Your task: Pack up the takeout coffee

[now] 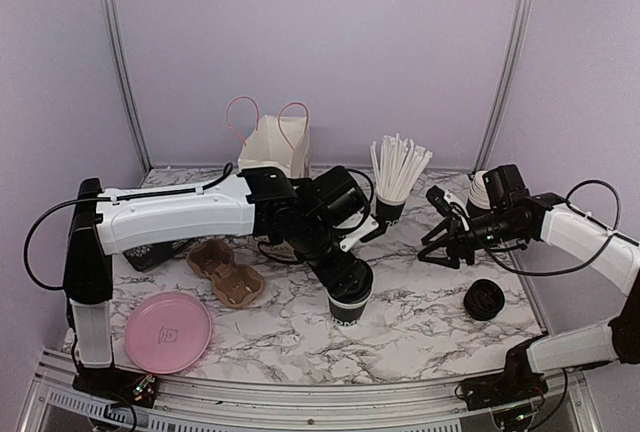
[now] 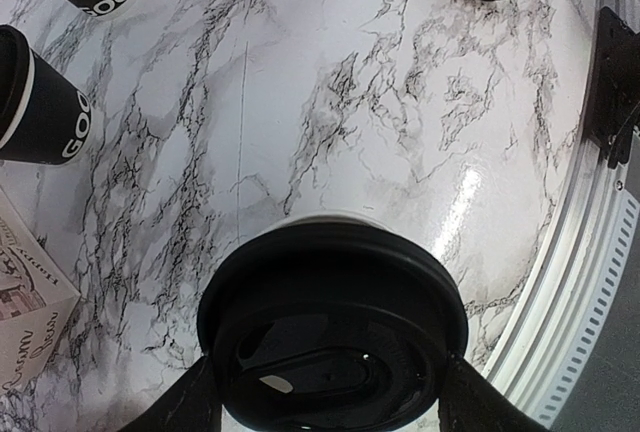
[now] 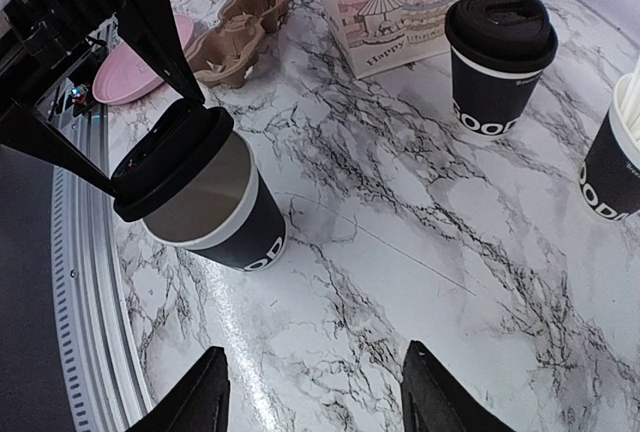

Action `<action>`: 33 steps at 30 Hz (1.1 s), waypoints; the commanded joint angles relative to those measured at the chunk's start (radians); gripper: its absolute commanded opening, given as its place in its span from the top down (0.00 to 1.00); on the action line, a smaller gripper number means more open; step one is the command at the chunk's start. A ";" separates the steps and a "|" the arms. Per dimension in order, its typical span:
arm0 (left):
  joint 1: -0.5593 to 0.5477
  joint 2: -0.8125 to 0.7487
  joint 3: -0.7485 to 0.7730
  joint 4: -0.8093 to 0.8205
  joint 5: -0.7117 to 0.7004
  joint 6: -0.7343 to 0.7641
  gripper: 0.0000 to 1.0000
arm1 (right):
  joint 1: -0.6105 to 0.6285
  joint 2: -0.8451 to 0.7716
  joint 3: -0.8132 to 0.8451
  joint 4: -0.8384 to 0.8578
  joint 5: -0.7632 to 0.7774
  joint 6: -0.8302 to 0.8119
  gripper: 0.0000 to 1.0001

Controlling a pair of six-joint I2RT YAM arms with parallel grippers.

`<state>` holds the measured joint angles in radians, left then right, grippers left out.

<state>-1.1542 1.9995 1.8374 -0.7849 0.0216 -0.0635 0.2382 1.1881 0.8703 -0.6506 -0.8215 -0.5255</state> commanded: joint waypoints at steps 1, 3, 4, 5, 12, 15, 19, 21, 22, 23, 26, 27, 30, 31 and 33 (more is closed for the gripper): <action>-0.005 -0.040 0.009 -0.035 -0.015 -0.005 0.33 | 0.008 0.008 0.002 -0.001 -0.006 -0.012 0.43; -0.007 -0.045 0.014 -0.034 -0.014 -0.011 0.33 | 0.007 0.010 0.003 -0.002 -0.006 -0.012 0.43; -0.007 -0.051 0.016 -0.034 -0.008 -0.013 0.33 | 0.008 0.010 0.003 -0.001 -0.005 -0.013 0.43; -0.008 -0.056 0.018 -0.035 -0.003 -0.014 0.33 | 0.008 0.010 0.003 -0.002 -0.004 -0.012 0.43; -0.010 -0.082 -0.015 -0.040 -0.012 -0.018 0.33 | 0.009 0.011 0.003 -0.003 -0.002 -0.011 0.43; -0.010 -0.081 -0.027 -0.040 -0.016 -0.021 0.33 | 0.009 0.014 0.003 -0.003 -0.004 -0.012 0.43; -0.009 -0.063 -0.033 -0.040 -0.017 -0.018 0.33 | 0.009 0.018 0.004 -0.004 -0.004 -0.013 0.43; -0.010 -0.053 -0.033 -0.040 -0.014 -0.018 0.33 | 0.009 0.015 0.005 -0.005 -0.004 -0.013 0.43; -0.010 -0.049 -0.032 -0.040 -0.014 -0.018 0.33 | 0.009 0.014 0.004 -0.006 -0.004 -0.013 0.43; -0.010 -0.045 -0.031 -0.039 -0.012 -0.017 0.33 | 0.009 0.012 0.004 -0.005 -0.002 -0.013 0.43; -0.010 -0.036 -0.027 -0.040 -0.015 -0.011 0.33 | 0.009 0.010 0.003 -0.006 -0.002 -0.013 0.43; -0.010 -0.032 -0.025 -0.040 -0.014 -0.010 0.33 | 0.009 0.009 0.003 -0.006 -0.002 -0.013 0.43; -0.009 -0.022 -0.021 -0.040 -0.010 -0.006 0.33 | 0.009 0.007 0.003 -0.006 -0.001 -0.013 0.43; -0.009 -0.018 -0.020 -0.040 -0.010 -0.006 0.33 | 0.010 0.008 0.003 -0.006 -0.001 -0.013 0.43; -0.008 -0.011 -0.020 -0.040 -0.013 -0.003 0.33 | 0.009 0.010 0.003 -0.006 -0.002 -0.014 0.43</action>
<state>-1.1595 1.9633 1.8133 -0.7952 0.0170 -0.0715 0.2424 1.2003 0.8703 -0.6514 -0.8211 -0.5282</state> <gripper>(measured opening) 0.709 0.566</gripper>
